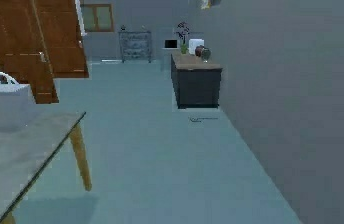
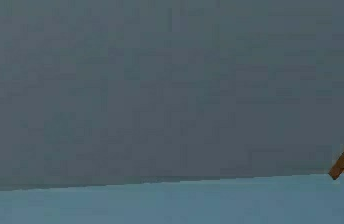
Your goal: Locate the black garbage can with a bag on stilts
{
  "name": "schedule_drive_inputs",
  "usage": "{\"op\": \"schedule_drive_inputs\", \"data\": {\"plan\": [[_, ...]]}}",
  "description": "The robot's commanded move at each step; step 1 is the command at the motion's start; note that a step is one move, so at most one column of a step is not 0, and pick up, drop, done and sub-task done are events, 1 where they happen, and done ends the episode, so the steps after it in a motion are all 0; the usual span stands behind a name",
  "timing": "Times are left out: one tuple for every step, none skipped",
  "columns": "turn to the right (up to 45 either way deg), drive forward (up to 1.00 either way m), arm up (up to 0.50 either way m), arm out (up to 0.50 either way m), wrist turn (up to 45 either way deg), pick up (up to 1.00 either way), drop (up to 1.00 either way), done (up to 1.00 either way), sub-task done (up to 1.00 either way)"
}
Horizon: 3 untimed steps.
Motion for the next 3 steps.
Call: {"op": "schedule_drive_inputs", "data": {"plan": [[0.0, 1.0, 0.0, 0.0, 0.0, 0.0, 0.0, 0.0, 0.0], [0.0, 0.8, 0.0, 0.0, 0.0, 0.0, 0.0, 0.0, 0.0], [-33.0, 0.0, 0.0, 0.0, 0.0, 0.0, 0.0, 0.0, 0.0]]}}
